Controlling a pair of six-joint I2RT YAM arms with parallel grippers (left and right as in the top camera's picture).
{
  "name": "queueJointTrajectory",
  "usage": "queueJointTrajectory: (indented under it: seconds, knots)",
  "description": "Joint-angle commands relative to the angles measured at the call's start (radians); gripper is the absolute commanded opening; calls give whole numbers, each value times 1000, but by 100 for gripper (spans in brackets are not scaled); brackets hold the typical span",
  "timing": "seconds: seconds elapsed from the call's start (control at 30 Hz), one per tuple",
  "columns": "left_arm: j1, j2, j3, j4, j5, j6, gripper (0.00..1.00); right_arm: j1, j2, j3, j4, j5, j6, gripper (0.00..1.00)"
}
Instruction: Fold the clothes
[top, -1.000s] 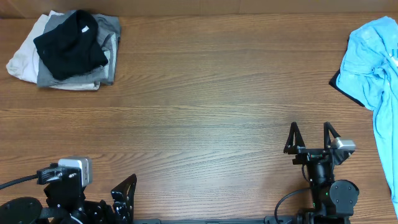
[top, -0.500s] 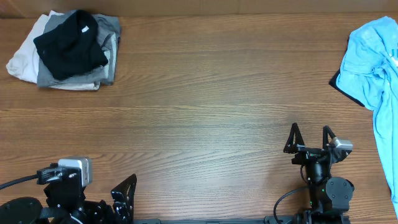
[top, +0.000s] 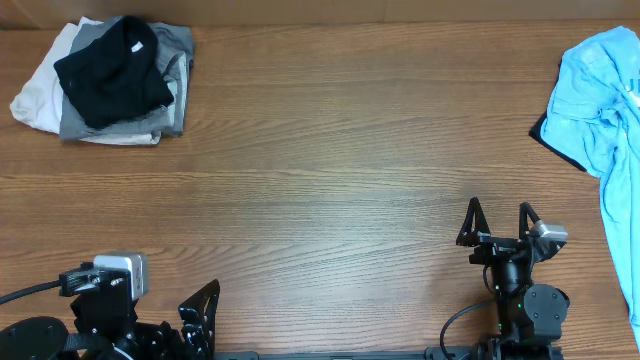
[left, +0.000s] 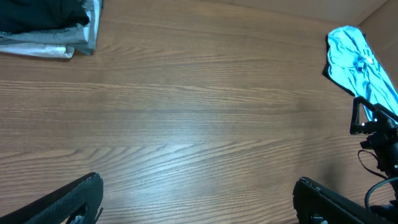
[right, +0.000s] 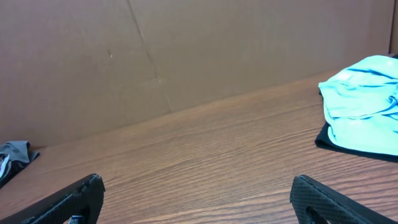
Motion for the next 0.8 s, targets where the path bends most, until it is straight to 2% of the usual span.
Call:
queueJointTrajectory:
  seconds: [0.0,0.67,0.77]
  knots:
    - [-6,-2,-2,1,-7,12,100,-8,-10,-11,6,14,4,100]
    - [-6,-2,-2,-6,-8,13,100,-8,-10,-11,6,14,4,100]
    - [-9,-2,-6,31,-29,19,100,-8,-10,-11,6,14,4,100]
